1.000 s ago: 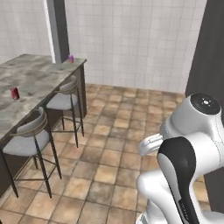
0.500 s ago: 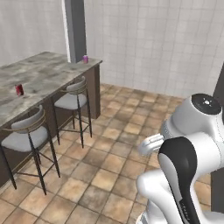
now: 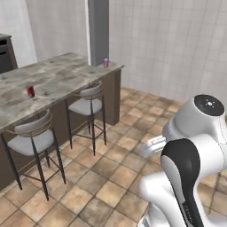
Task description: Four empty soda cans are scattered around the kitchen. Gather all the cans and cluster them next to the stove for recycling.
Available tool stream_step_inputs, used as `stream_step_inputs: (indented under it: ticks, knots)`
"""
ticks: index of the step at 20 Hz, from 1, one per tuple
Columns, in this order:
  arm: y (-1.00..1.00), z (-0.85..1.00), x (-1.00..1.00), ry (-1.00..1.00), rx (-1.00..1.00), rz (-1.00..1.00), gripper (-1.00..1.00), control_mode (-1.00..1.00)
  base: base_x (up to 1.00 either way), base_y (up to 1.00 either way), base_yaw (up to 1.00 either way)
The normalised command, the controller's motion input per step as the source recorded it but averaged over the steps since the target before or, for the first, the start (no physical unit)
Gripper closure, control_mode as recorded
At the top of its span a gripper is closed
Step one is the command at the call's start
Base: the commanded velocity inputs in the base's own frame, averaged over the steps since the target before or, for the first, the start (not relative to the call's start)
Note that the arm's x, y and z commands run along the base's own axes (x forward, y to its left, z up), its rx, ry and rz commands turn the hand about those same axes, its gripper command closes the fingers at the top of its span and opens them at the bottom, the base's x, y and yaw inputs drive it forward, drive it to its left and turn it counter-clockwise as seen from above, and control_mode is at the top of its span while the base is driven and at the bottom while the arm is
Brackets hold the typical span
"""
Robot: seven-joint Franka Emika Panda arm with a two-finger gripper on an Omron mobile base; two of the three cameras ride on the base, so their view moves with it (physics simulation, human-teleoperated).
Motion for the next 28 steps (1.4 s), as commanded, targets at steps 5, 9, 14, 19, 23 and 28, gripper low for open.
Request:
stream_step_inputs:
  ticks: [5,9,14,19,23,28]
  knots:
    - [0.0,0.0,0.0,0.0,0.0,0.0,-1.0,1.0,0.35,-0.25,0.33]
    - [0.0,0.0,0.0,0.0,0.0,0.0,-1.0,1.0,0.27,-0.17,0.32]
    - [0.0,0.0,0.0,0.0,0.0,0.0,-1.0,1.0,0.33,-0.31,0.34]
    - [0.0,0.0,0.0,0.0,0.0,0.0,-1.0,1.0,0.41,-0.4,0.35]
    - [0.0,0.0,0.0,0.0,0.0,0.0,-1.0,1.0,0.4,-0.48,0.37]
    - [0.0,0.0,0.0,0.0,0.0,0.0,-1.0,1.0,0.38,-0.55,0.38]
